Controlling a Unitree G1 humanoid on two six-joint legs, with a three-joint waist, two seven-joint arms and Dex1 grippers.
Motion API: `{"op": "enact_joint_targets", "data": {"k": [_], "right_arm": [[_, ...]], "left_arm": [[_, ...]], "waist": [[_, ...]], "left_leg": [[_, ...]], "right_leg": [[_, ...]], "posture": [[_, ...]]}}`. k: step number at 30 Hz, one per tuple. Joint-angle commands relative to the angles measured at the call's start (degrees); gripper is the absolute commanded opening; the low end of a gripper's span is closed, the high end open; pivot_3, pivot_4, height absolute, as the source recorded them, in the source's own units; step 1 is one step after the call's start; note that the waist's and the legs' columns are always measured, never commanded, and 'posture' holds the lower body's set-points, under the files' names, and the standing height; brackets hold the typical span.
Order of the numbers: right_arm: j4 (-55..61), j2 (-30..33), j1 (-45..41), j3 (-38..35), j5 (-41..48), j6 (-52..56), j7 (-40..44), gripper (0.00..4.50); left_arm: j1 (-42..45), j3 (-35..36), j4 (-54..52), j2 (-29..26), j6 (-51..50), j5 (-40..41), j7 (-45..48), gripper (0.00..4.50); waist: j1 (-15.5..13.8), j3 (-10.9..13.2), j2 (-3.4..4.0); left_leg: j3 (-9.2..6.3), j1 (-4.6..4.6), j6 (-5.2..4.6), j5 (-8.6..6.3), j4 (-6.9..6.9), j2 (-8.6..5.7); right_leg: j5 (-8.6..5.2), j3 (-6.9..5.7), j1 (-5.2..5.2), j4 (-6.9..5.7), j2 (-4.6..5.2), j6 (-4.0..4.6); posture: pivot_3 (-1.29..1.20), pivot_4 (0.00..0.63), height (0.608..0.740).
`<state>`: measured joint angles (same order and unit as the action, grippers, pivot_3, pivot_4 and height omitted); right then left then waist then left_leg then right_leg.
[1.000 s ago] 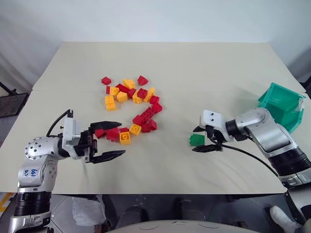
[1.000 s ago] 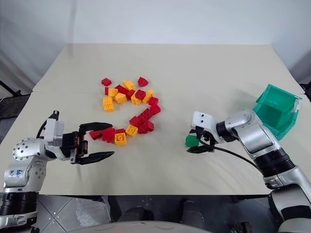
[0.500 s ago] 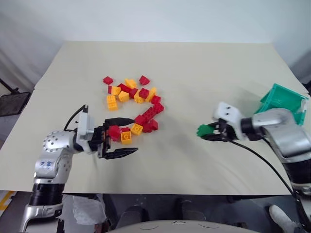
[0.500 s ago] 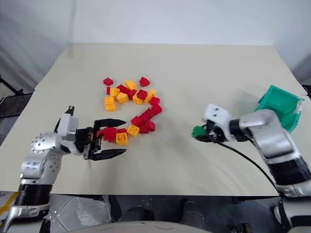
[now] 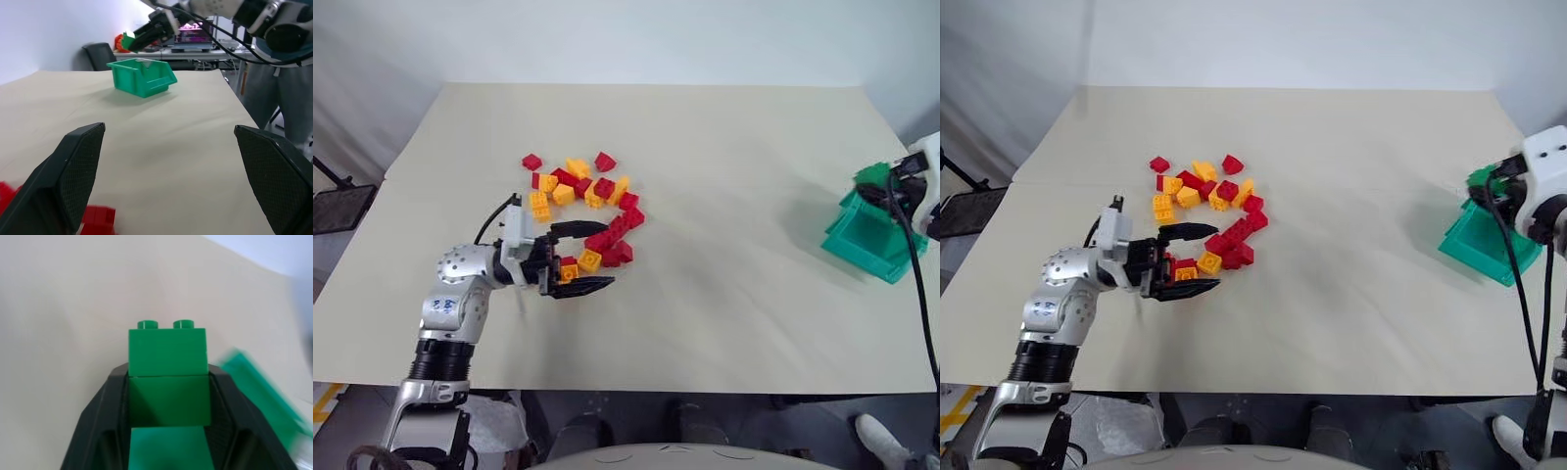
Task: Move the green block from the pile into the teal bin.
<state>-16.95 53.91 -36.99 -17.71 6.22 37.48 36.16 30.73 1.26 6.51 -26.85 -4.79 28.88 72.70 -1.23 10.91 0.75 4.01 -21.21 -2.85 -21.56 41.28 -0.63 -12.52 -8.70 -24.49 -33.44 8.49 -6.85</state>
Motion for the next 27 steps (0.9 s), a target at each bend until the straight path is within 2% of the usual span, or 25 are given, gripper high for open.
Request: {"op": "enact_joint_targets", "data": {"k": [1,8,12,17,24,27], "right_arm": [[-10.7,1.3,-4.3,2.2,-3.2,-7.5,-3.3,1.51],[-24.8,1.0,-9.1,7.6,-7.2,-16.1,-4.7,1.51],[-23.2,1.0,-7.2,9.4,-6.3,-14.4,0.0,2.82],[-21.4,1.6,-5.9,8.1,-5.5,-14.9,-0.9,4.48],[-15.3,3.8,-1.9,4.5,-2.1,-15.6,2.9,4.48],[-4.6,2.8,0.8,0.2,7.5,-10.2,11.3,4.48]], "left_arm": [[3.8,-1.2,1.3,0.9,1.9,-1.6,0.0,4.50],[10.6,-4.4,5.8,4.7,1.6,-6.7,-5.3,4.50],[12.8,-5.5,7.3,6.6,-1.0,-8.5,-8.9,4.50],[13.2,-4.8,7.0,7.3,-3.7,-7.8,-11.1,4.50],[12.3,-2.8,4.9,7.0,-6.7,-5.4,-11.9,4.50],[9.8,-1.3,-0.7,5.2,-13.0,-5.1,-16.9,4.50]], "waist": [[0.2,0.0,0.01],[1.0,0.0,0.07],[1.0,0.0,0.07],[1.3,0.0,0.08],[1.1,0.0,0.08],[1.1,0.0,0.08]], "left_leg": [[0.04,0.02,0.00,0.00,0.00,0.00],[0.10,0.01,-0.02,0.03,-0.17,0.01],[0.09,-0.02,-0.06,0.04,-0.17,0.01],[0.06,0.00,-0.05,0.05,-0.20,0.02],[0.03,0.00,-0.03,0.06,-0.15,0.02],[0.00,0.01,-0.03,0.06,-0.17,0.03]], "right_leg": [[0.00,0.05,-0.01,-0.01,-0.01,0.00],[0.01,0.03,-0.03,0.07,-0.02,-0.02],[0.03,0.01,-0.01,0.11,-0.01,-0.06],[0.03,0.03,-0.03,0.11,-0.01,-0.06],[0.03,0.06,-0.02,0.10,-0.01,-0.06],[0.03,0.06,-0.02,0.11,-0.01,-0.07]], "posture": [[0.00,0.150,0.740],[0.00,0.150,0.740],[0.00,0.150,0.740],[0.00,0.150,0.740],[0.00,0.150,0.740],[0.00,0.150,0.740]]}}
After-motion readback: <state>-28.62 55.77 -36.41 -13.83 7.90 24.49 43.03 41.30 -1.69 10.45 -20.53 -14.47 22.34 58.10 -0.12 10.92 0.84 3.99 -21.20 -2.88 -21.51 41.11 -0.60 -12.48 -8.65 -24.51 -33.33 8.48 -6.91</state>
